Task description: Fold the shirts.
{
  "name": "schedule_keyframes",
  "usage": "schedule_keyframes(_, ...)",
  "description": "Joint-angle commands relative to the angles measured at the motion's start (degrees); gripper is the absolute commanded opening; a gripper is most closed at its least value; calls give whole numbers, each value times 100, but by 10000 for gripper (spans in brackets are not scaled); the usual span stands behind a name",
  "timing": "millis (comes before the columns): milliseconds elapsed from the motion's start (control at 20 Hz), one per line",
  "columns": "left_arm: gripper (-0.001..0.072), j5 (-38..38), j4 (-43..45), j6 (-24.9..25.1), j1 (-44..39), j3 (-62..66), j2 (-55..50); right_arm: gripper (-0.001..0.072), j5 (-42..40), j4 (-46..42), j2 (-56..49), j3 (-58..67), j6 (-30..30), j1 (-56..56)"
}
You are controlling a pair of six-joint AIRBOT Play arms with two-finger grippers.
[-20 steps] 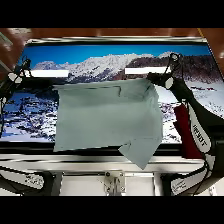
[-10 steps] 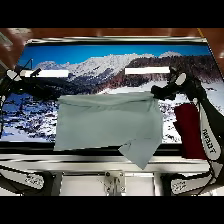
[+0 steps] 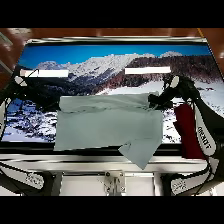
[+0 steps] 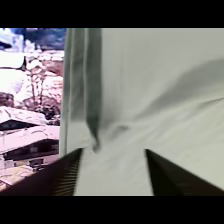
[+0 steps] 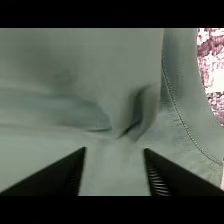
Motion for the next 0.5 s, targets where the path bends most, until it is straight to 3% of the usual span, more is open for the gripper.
schedule_keyframes(0,609,-400,166,-59,173,256,74,595,245,-85,162,166,-308,-111)
schedule_keyframes(250,609,-1021,389,214,1038,505,949,595,1497,-935,1174,415,-638,-1021)
schedule_keyframes(400,615,-1154,380,584,1696,-702,1681,595,1963,24,1694,-549,-1399,-1871)
schedule_keyframes(450,667,-1069,341,717,1897,-1311,1904,595,1805,420,1891,-1047,-1572,-2105)
